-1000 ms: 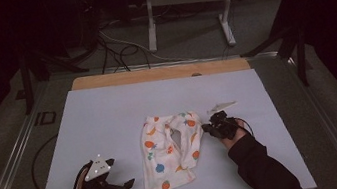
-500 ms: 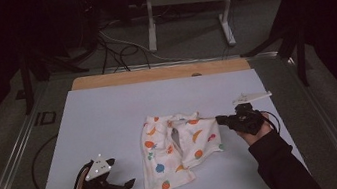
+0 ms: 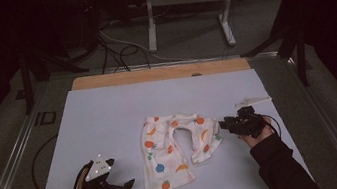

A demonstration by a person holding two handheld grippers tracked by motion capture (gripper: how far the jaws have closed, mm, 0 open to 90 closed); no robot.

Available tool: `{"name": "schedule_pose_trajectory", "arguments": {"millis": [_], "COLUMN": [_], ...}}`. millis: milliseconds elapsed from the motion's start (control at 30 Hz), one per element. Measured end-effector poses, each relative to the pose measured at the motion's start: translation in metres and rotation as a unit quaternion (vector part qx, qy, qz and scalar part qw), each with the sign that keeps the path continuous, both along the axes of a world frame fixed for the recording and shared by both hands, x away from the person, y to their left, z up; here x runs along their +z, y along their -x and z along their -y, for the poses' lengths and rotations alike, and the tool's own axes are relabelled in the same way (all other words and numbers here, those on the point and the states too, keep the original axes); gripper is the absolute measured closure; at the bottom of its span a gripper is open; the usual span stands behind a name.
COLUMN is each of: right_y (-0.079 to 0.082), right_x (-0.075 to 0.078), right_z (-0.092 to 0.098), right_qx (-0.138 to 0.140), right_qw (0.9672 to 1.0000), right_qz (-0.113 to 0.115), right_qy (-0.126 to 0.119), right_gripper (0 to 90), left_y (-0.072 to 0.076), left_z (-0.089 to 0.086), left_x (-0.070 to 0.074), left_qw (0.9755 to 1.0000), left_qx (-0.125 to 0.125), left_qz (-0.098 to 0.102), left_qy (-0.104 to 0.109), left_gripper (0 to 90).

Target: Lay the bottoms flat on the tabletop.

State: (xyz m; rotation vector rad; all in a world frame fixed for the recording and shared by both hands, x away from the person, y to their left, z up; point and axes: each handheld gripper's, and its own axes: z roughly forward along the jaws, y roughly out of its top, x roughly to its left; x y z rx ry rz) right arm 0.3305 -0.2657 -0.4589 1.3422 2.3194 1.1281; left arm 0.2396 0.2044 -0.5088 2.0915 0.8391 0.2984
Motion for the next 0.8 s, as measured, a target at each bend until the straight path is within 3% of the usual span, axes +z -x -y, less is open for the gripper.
{"name": "schedule_pose_trajectory", "arguments": {"millis": [33, 233, 333, 400, 433, 567, 800], "right_y": [0.004, 0.009, 0.006, 0.004, 0.002, 0.003, 0.014], "right_x": [-0.007, -0.027, -0.038, -0.043, -0.047, -0.047, -0.035], "right_z": [-0.002, -0.006, -0.011, -0.012, -0.012, -0.014, -0.014], "right_qx": [0.013, 0.032, 0.037, 0.035, 0.038, 0.039, 0.038], "right_qw": [0.9998, 0.9988, 0.9976, 0.997, 0.9964, 0.9964, 0.9972], "right_qz": [-0.01, -0.035, -0.039, -0.043, -0.049, -0.044, -0.028], "right_qy": [0.008, 0.017, 0.045, 0.054, 0.058, 0.062, 0.059], "right_gripper": [65.6, 65.6, 66.2, 70.6, 81.0, 89.3, 89.6], "left_y": [0.0, 0.0, 0.0, -0.001, -0.001, 0.0, 0.0], "left_z": [0.0, 0.0, 0.001, 0.001, 0.001, 0.001, 0.0], "left_x": [0.0, 0.001, 0.0, 0.001, 0.001, 0.002, 0.003], "left_qw": [1.0, 1.0, 1.0, 1.0, 1.0, 1.0, 0.9999], "left_qx": [0.001, 0.001, -0.003, -0.003, -0.003, -0.003, -0.002], "left_qz": [0.0, 0.003, 0.001, 0.003, 0.004, 0.004, 0.008], "left_qy": [0.002, 0.0, -0.001, 0.0, 0.001, 0.003, 0.005], "left_gripper": [0.3, 0.3, 0.3, 0.3, 0.3, 0.3, 0.3]}}
